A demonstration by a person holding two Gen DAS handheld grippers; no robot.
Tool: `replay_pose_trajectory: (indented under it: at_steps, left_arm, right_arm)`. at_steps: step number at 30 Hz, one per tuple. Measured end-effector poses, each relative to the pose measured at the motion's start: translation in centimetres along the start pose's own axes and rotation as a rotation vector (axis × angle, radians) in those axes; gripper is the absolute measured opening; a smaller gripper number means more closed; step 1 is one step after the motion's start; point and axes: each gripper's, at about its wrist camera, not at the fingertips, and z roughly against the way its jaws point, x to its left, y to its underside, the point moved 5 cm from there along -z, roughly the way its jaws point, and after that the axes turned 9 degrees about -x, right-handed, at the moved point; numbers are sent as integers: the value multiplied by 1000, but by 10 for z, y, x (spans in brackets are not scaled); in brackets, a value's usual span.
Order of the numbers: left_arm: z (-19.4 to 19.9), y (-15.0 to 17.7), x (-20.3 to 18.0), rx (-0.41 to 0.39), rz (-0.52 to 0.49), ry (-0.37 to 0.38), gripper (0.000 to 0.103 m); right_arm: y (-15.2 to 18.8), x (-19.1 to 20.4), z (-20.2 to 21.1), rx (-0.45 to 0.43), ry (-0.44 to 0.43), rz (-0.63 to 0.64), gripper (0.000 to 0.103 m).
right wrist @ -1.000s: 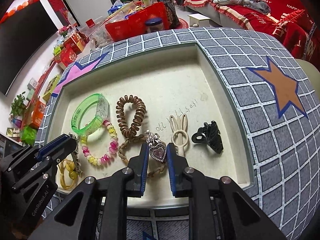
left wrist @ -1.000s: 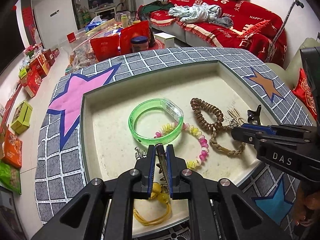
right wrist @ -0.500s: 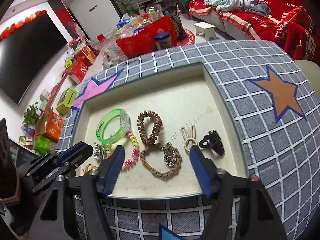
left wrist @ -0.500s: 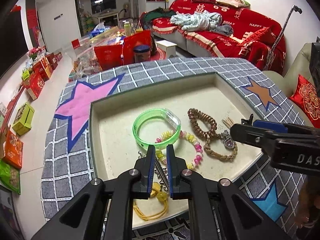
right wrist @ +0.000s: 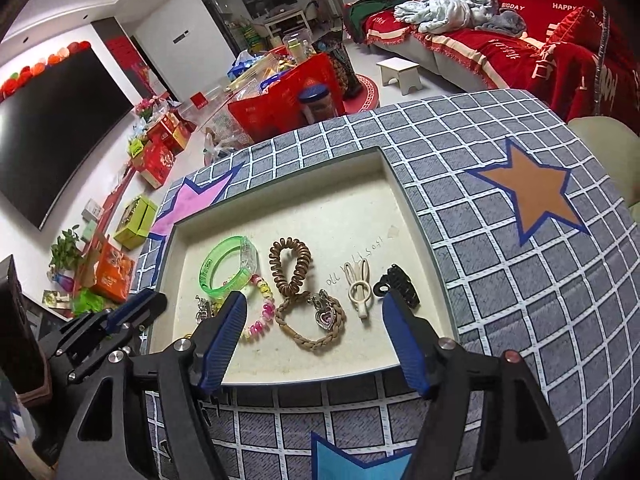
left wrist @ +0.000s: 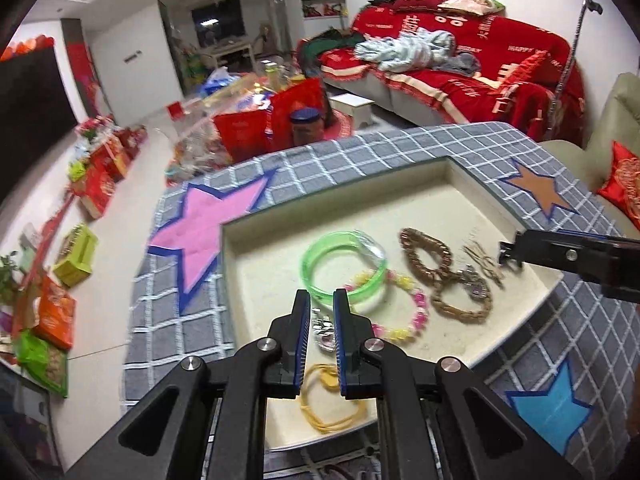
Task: Organize jewelry
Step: 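Withdraw both tools up and away from the tray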
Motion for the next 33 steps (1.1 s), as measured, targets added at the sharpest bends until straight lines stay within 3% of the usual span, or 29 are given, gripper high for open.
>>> replay_pose_trajectory:
  at_steps: [3, 4, 5, 6, 8, 14, 19, 25, 33]
  left_arm:
    - [3, -2, 8, -7, 20, -17, 29]
    - [4, -3, 10, -10, 22, -27, 39]
    - [5, -3, 13, -11, 26, -42, 95]
    - [8, -4, 18, -29, 37, -79, 103]
    - [12, -6, 21, -67, 26, -116, 103]
    - [9, -3, 25, -40, 38, -95, 103]
    - [13, 8, 26, -9, 68, -87, 103]
    - [24, 21, 23, 7, 71, -89, 103]
    - [49, 40, 15, -15, 78, -92, 103]
  right_arm:
    - [1, -1, 2, -2, 4, 2, 74]
    - [1, -2, 3, -2, 5, 0, 74]
    - [2, -2, 3, -2, 5, -1, 74]
    - [2, -3, 4, -1, 7, -3, 74]
    - [3, -3, 4, 0, 4, -3, 74]
    - [6, 3, 5, 0, 30, 48, 74]
    - [13, 14, 8, -24, 61, 131, 103]
    - [18, 17, 13, -23, 30, 111, 103]
    - [32, 20, 29, -43, 60, 160, 103]
